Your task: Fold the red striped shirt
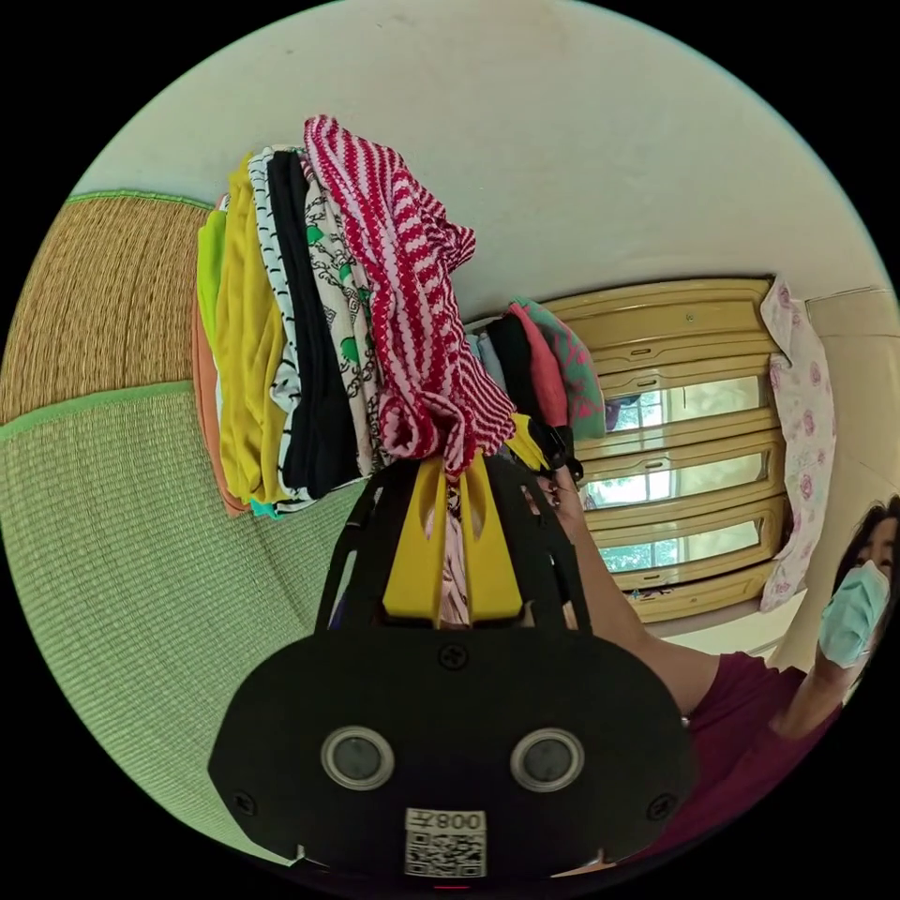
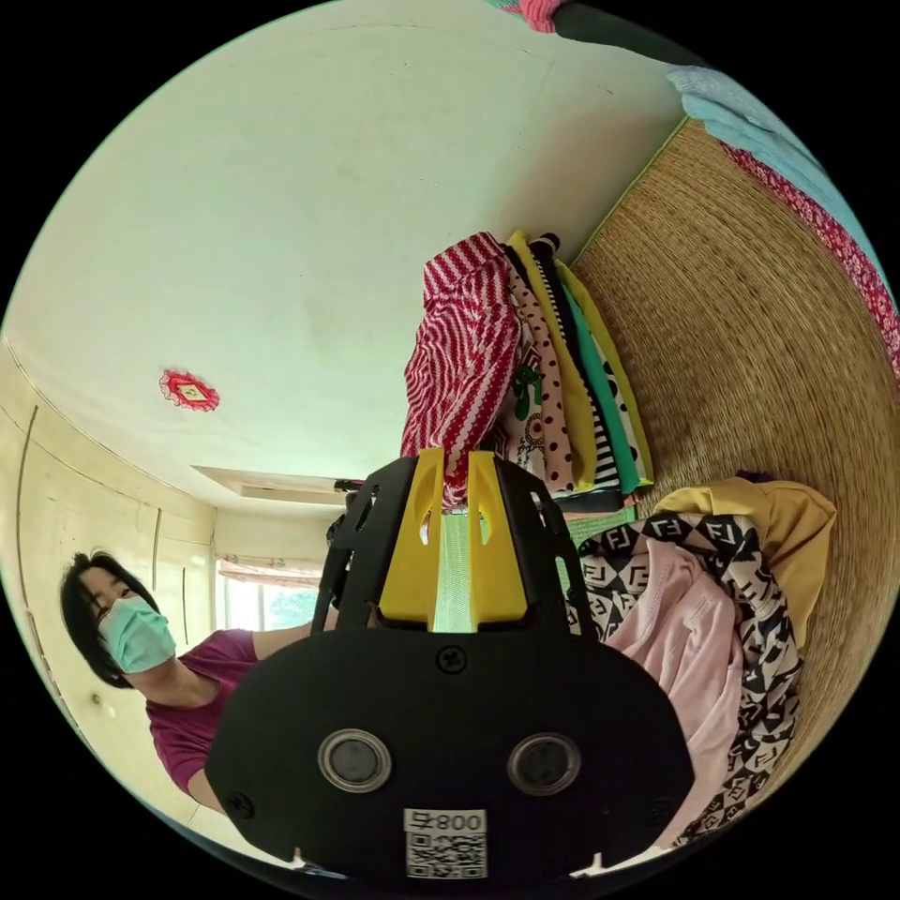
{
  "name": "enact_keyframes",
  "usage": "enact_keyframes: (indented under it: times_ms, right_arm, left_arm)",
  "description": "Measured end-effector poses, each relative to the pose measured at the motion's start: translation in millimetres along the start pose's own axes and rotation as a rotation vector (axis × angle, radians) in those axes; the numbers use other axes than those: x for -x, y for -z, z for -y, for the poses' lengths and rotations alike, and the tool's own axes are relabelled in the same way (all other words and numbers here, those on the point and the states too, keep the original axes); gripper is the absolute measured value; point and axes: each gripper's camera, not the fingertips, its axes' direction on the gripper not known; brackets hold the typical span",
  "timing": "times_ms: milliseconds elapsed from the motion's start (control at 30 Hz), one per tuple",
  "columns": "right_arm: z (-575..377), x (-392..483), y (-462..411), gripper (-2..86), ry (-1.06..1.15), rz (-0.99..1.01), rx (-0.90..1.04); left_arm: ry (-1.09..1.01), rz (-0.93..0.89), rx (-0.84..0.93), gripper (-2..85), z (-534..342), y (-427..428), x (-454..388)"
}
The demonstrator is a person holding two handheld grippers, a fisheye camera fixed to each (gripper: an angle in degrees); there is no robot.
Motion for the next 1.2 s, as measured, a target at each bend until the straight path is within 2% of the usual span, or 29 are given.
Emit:
enact_keyframes:
  times_ms: [133, 300, 500, 667, 833, 1000, 1200]
  right_arm:
    - [2.0, -6.9, -0.2, 3.3, -0.042, -0.008, 0.009]
    - [-8.5, -3.6, 17.8, 2.6, -0.054, 0.047, -0.076]
    - [9.2, 58.5, 42.3, 0.3, 0.044, -0.133, -0.202]
    - [85.3, 119.0, -14.6, 0.0, 0.145, -0.242, -0.141]
    - [159.4, 148.8, -79.6, -0.1, 0.138, -0.333, -0.094]
    - [194.8, 154.8, -140.1, 0.0, 0.097, -0.484, -0.010]
    - [171.9, 166.0, -133.3, 0.0, 0.125, -0.482, -0.055]
  left_arm:
    - [0.024, 0.014, -0.003, 2.7, -4.4, -21.8, 61.2]
    - [0.024, 0.005, -0.024, 2.3, -20.4, -16.4, 117.1]
    - [-0.083, 0.068, -0.082, 0.6, -40.3, 6.4, 146.4]
    - [-0.252, 0.193, -0.028, 0.1, -28.8, -18.2, 161.8]
    - [-0.284, 0.376, 0.012, 0.1, -32.3, -39.4, 200.4]
    - [-0.255, 0.391, 0.019, 0.1, -49.0, -39.7, 248.3]
    - [-0.221, 0.302, -0.017, 0.1, -71.3, -21.0, 285.8]
